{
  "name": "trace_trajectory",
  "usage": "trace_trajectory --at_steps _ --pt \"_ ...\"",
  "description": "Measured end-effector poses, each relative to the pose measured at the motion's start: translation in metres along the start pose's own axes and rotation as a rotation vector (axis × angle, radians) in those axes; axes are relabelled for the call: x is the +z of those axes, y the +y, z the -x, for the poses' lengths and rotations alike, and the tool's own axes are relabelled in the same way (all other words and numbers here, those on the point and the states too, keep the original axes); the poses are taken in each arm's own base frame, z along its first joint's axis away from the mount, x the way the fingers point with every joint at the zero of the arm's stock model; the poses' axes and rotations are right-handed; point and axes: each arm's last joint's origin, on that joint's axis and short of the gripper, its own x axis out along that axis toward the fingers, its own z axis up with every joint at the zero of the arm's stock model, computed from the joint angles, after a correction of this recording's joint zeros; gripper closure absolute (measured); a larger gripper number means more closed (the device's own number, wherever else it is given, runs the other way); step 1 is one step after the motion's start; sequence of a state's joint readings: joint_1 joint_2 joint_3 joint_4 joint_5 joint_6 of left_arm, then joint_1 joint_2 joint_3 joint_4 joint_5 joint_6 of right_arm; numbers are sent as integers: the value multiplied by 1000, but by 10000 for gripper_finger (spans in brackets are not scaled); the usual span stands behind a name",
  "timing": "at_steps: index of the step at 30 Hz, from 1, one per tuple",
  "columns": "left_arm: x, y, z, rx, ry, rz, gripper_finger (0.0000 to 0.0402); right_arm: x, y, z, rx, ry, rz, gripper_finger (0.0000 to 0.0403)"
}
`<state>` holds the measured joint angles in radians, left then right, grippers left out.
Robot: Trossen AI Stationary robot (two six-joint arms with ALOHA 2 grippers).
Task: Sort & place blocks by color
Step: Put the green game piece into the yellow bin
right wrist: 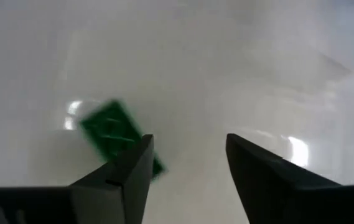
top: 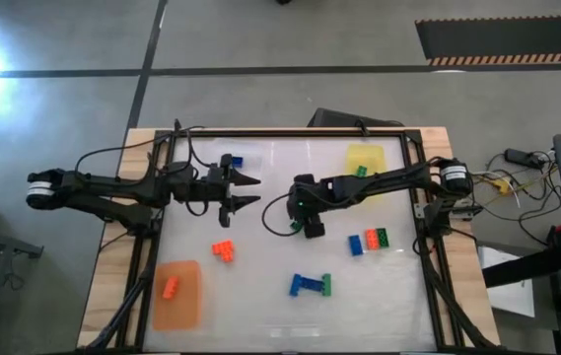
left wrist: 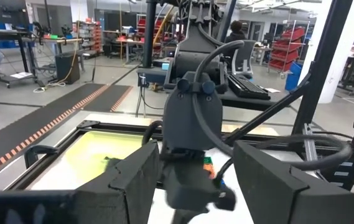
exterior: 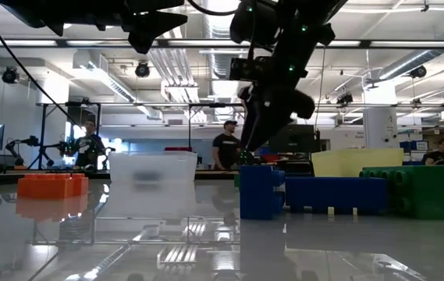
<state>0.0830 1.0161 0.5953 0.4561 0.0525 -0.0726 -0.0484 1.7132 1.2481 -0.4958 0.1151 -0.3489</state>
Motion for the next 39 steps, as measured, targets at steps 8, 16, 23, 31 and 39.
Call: trace_trajectory --at_steps 8,16,23,31,39 --pt "0 0 0 0 0 0 210 1 1 8 59 -44 95 336" --pt "0 0 0 0 0 0 210 2 1 10 51 -46 110 389" --pt "-4 0 1 1 11 0 210 -1 2 10 61 -21 94 360" --pt "-4 0 1 0 5 0 210 -1 2 10 60 -20 123 208" --pt "-4 0 1 1 6 0 210 -8 3 10 90 44 130 94"
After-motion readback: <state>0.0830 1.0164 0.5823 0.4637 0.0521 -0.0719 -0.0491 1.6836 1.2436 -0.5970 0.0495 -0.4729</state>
